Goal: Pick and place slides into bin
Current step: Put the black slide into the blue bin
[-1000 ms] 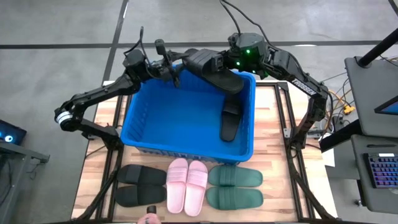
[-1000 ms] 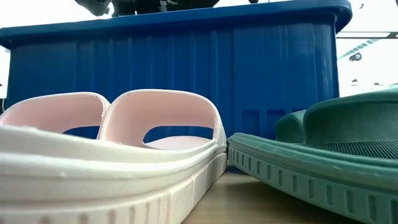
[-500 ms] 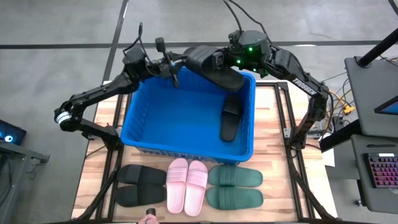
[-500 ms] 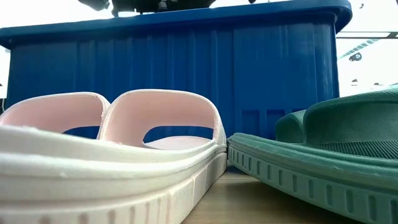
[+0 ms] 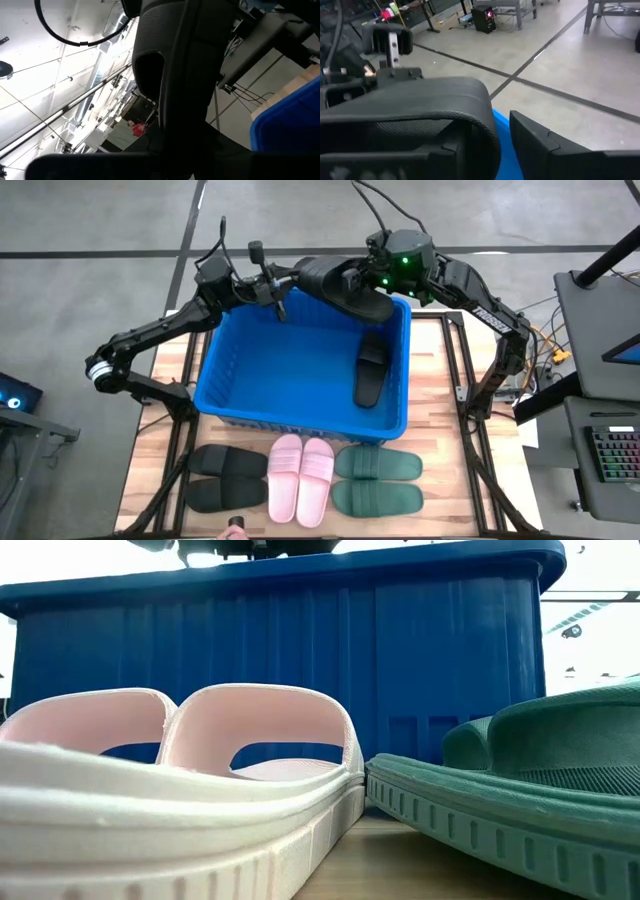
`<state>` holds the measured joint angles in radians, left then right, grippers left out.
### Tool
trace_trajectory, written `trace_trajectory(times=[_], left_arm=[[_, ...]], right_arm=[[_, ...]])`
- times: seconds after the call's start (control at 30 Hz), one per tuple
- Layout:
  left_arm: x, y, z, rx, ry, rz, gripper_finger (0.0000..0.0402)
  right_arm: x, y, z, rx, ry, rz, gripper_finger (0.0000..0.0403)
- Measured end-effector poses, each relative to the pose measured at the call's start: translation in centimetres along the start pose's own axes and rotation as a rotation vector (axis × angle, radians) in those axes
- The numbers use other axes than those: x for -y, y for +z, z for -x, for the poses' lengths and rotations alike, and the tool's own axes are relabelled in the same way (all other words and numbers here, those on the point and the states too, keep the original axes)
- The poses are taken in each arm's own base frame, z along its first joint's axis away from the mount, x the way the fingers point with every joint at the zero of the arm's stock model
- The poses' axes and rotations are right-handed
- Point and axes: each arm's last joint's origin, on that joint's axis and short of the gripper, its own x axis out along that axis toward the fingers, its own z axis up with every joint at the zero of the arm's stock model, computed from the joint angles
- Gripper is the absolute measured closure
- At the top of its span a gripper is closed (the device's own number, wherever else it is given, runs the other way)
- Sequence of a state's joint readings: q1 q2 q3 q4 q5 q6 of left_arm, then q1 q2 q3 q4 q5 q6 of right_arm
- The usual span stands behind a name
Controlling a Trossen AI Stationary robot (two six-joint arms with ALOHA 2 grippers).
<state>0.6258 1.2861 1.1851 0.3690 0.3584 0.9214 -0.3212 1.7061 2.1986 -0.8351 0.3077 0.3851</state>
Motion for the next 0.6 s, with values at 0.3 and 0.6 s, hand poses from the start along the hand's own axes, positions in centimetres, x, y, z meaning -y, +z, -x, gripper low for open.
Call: trace_trajectory(times=[0.3,0.6], left_arm=[[-0.1,0.2,0.7,-0.053,-0.021,0.018,0.0374],[-0.6,0.9,1.4,-0.055,-0.012,0.017,0.0374]], right_arm=[[1.0,0.2,0.3,-0.016,-0.039,0.001,0.0245],[1.7,1.0,1.9,0.019,-0.056,0.084,0.0241]])
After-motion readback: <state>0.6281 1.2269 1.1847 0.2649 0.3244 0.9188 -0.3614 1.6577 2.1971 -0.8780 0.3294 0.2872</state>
